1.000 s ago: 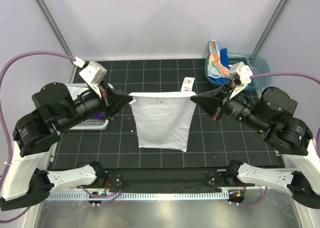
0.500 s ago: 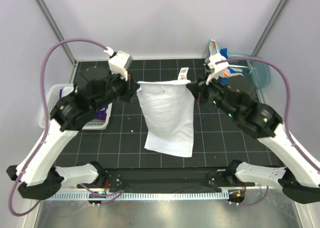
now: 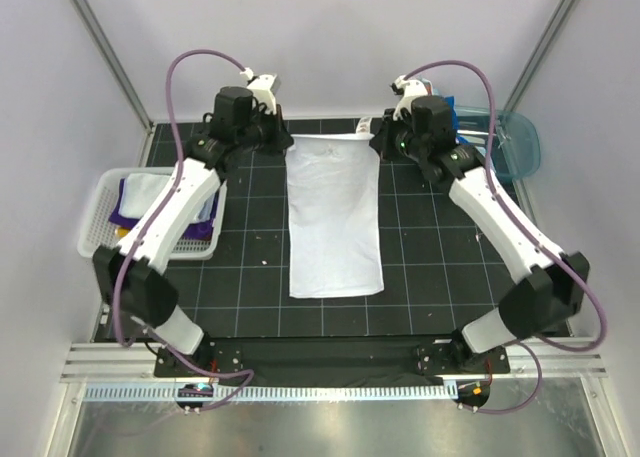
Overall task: Fold and stack the towels
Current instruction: Fold the towel
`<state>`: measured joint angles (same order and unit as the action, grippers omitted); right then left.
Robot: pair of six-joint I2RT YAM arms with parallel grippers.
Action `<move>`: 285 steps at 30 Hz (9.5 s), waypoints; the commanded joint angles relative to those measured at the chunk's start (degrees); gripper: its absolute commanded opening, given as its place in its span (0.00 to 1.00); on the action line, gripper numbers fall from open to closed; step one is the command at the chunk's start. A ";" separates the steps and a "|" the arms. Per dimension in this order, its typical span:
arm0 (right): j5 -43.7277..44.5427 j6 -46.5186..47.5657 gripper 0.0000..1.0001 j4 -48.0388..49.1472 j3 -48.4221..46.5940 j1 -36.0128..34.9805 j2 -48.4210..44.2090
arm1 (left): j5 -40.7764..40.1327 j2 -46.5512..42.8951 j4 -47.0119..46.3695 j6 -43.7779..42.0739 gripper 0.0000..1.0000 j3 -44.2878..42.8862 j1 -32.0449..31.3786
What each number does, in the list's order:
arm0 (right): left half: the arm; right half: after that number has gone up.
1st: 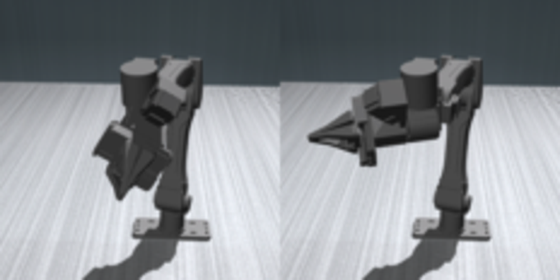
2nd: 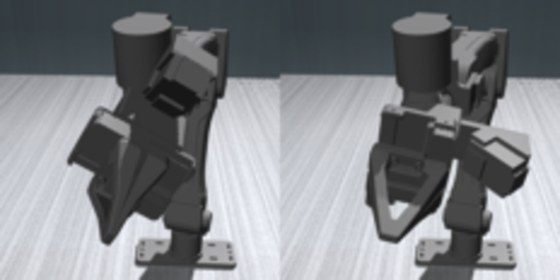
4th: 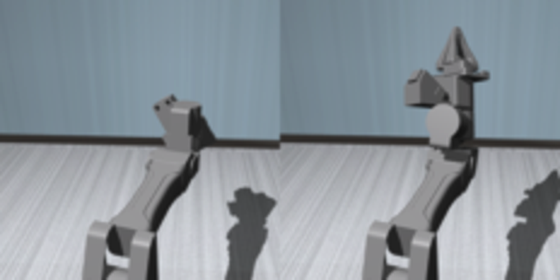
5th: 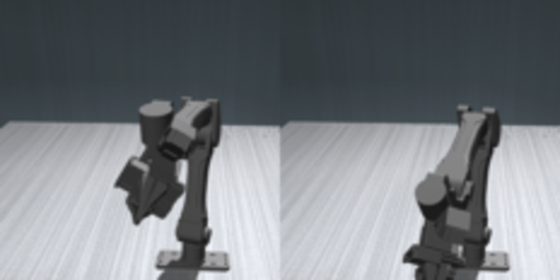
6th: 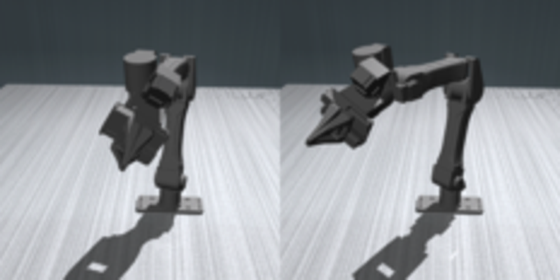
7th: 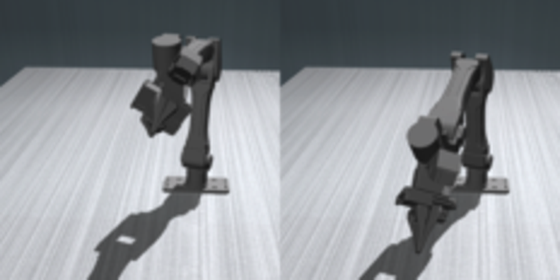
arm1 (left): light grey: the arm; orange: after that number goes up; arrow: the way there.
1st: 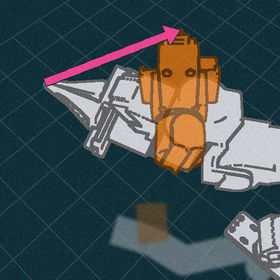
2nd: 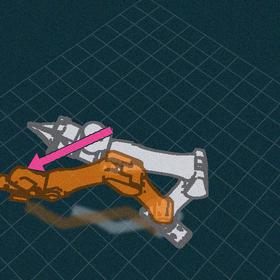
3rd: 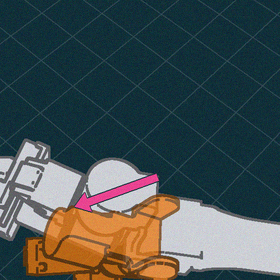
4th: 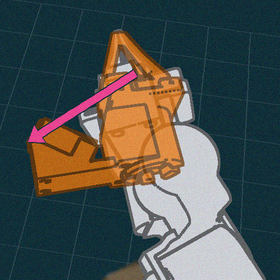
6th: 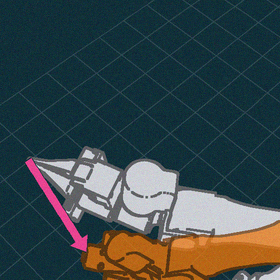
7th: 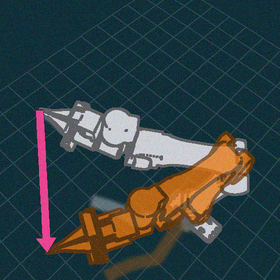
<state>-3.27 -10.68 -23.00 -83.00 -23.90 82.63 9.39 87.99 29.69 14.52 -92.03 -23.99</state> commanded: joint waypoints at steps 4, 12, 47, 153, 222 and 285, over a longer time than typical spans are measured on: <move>-8.67 -4.70 0.01 5.51 -8.83 7.90 14.54 | 5.81 15.70 -8.60 4.72 0.00 -10.44 6.23; -8.25 -3.92 0.01 6.04 -13.50 9.31 27.40 | 4.69 28.73 -8.25 4.20 0.00 -19.23 7.64; 19.00 -0.66 0.01 -3.98 11.62 -1.85 11.60 | -19.49 8.88 -15.54 -10.05 0.00 20.48 -4.13; 23.31 -40.39 0.35 10.52 49.25 -29.01 -8.36 | -26.53 -13.19 -15.81 14.13 0.17 53.71 -26.46; 26.47 -41.27 0.28 6.04 46.35 -32.79 -4.76 | -26.70 -12.57 -16.24 13.43 0.17 53.97 -26.55; 30.77 -39.77 0.03 -3.80 42.49 -33.32 -14.68 | -26.09 -13.19 -10.80 11.93 0.14 48.96 -26.55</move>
<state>24.32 -50.74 -24.49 -38.30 -56.90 71.11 -16.73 76.12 18.00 26.57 -40.77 -50.24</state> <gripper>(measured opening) 0.060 0.141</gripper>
